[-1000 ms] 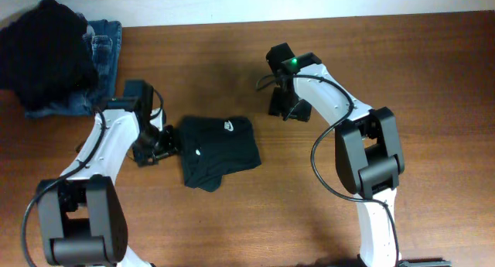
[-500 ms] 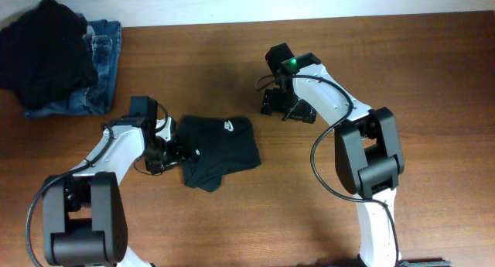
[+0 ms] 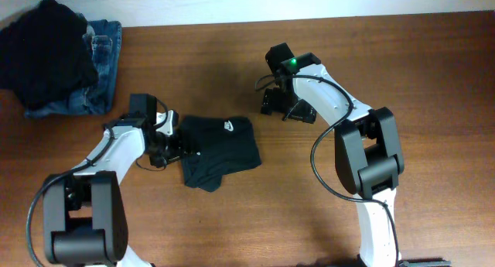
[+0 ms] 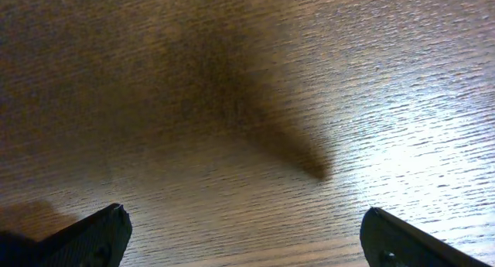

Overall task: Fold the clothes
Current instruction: 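Raise the right gripper away and lower the left gripper to the bundle's left edge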

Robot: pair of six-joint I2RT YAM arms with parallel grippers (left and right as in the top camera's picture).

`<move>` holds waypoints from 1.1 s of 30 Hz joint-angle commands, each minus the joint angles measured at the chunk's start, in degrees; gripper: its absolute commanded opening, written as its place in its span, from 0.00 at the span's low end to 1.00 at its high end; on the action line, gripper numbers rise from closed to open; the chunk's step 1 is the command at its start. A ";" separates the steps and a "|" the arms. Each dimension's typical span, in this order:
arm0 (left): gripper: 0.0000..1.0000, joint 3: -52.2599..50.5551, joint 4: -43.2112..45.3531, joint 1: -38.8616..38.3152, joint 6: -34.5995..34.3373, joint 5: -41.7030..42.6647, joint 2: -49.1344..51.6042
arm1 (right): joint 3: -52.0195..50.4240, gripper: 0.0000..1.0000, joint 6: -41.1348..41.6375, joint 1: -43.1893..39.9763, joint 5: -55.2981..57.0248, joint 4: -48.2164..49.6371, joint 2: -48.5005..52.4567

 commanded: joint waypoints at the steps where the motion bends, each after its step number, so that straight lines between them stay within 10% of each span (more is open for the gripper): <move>1: 0.72 -0.55 0.17 0.20 1.16 2.14 3.30 | 0.98 1.00 0.07 0.22 -0.09 0.11 -2.14; 33: 0.73 -0.55 0.04 8.15 8.31 9.14 6.97 | 0.98 1.00 0.09 0.22 -0.09 0.55 -2.03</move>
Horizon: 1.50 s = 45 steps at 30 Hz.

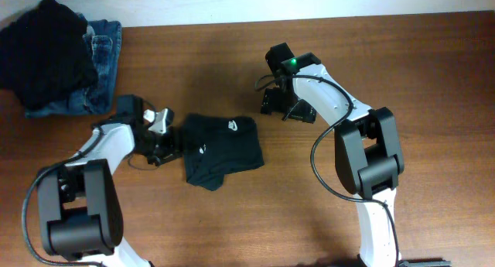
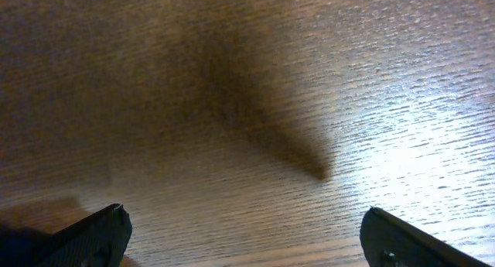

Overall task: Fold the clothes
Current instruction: 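Raise the right gripper away and lower the left gripper to the bundle's left edge, then grasp the folded black shirt with the left gripper and lift it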

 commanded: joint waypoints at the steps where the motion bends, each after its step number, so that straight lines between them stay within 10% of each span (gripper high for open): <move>1: 0.73 -1.75 -0.31 2.73 2.91 -1.03 3.58 | 0.98 1.00 0.09 0.22 -0.09 0.31 -2.03; 14: 0.73 -1.75 0.59 2.45 7.52 12.33 11.04 | 0.98 0.99 0.09 0.22 -0.09 0.31 -2.03; 45: 0.72 -1.73 -3.93 0.68 3.37 10.32 12.61 | 0.98 0.99 -4.46 0.22 -5.07 -0.39 -2.03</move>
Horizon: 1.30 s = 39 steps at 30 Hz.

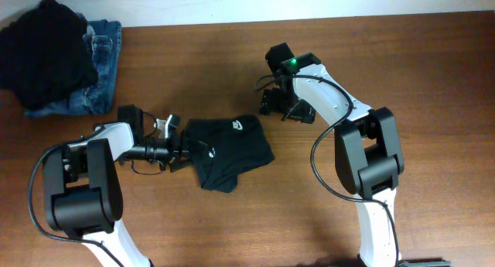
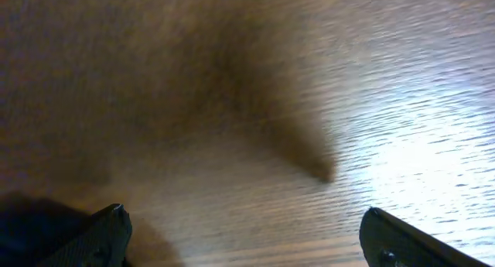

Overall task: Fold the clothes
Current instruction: 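Grasp the folded black shirt with the left gripper and lift it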

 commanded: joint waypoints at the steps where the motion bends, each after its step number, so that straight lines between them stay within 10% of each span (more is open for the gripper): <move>1: 0.72 -2.43 -0.26 -0.85 -0.83 -12.07 3.78 | 0.98 0.99 -2.95 0.22 -2.19 -0.24 -2.03; 9: 0.56 -2.43 -0.28 -0.85 -0.81 -12.07 3.78 | 0.98 0.99 -2.93 0.22 -2.21 0.04 -2.03; 17: 0.01 -2.43 -0.31 -0.85 -0.83 -12.04 3.78 | 0.98 0.99 -2.95 0.22 -2.21 0.24 -2.03; 39: 0.00 13.25 -9.84 -0.87 -0.13 -22.18 3.72 | 0.98 0.99 -2.93 0.22 0.04 0.68 -1.92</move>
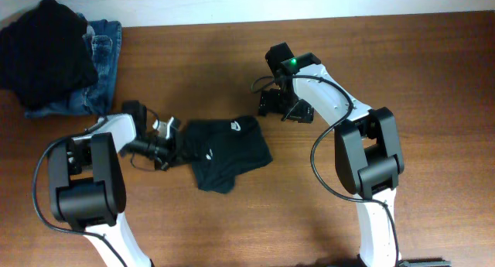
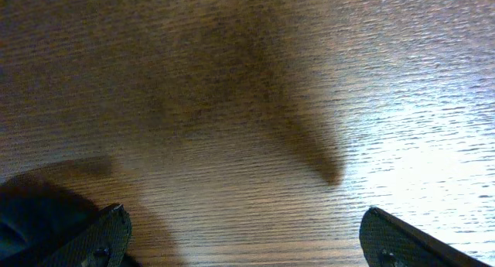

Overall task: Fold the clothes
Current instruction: 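Grasp the folded black shirt with the left gripper and lift it, then carry the shirt left and place it on the clothes stack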

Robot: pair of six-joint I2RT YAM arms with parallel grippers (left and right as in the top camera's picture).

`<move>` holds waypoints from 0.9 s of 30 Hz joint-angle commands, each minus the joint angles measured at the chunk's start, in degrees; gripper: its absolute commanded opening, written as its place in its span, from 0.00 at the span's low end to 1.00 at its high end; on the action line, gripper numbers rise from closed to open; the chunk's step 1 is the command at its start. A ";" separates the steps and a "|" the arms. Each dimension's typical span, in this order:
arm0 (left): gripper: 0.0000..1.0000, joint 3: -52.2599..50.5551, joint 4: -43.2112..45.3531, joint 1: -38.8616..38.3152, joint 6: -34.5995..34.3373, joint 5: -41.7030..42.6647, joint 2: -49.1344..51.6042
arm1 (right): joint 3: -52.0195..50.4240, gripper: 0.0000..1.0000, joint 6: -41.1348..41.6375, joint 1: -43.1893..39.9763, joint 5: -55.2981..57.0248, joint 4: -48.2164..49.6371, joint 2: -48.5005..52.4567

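Observation:
Crumpled black shorts [image 1: 230, 151] with a small white logo lie at mid-table. My left gripper [image 1: 173, 142] sits at their left edge, its fingers meeting the dark cloth; how the jaws stand does not show from overhead. Just beyond the shorts' upper right corner, my right gripper [image 1: 273, 110] hovers low over bare wood. In the right wrist view the right gripper [image 2: 244, 213] is open wide with nothing between its fingertips [image 2: 104, 232], and a patch of the black cloth [image 2: 35, 220] shows at the lower left.
A heap of clothes lies at the far left corner: a black garment [image 1: 42, 46] on top of blue jeans [image 1: 99, 62]. The wooden table [image 1: 402, 73] meets a pale wall edge along the top.
The left arm has changed its pose, but its gripper stays at the shorts' left edge. The shorts lie about where they were. The right gripper has shifted slightly, and more black cloth shows in its view.
At first the shorts lay flatter, with the left gripper at their left edge. Then the left arm had swung further left, its gripper still by that edge. Later the shorts lay bunched and shifted right, the gripper still there. The right gripper stayed open nearby.

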 commanded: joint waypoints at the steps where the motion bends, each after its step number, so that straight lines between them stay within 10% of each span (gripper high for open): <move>1: 0.00 7.48 -1.70 0.07 0.48 -11.23 0.79 | 0.96 0.99 -0.11 0.22 1.81 0.61 -1.88; 27: 0.01 45.46 -9.68 0.07 0.72 -37.73 0.79 | 0.96 0.99 -0.13 0.22 2.89 2.80 -1.33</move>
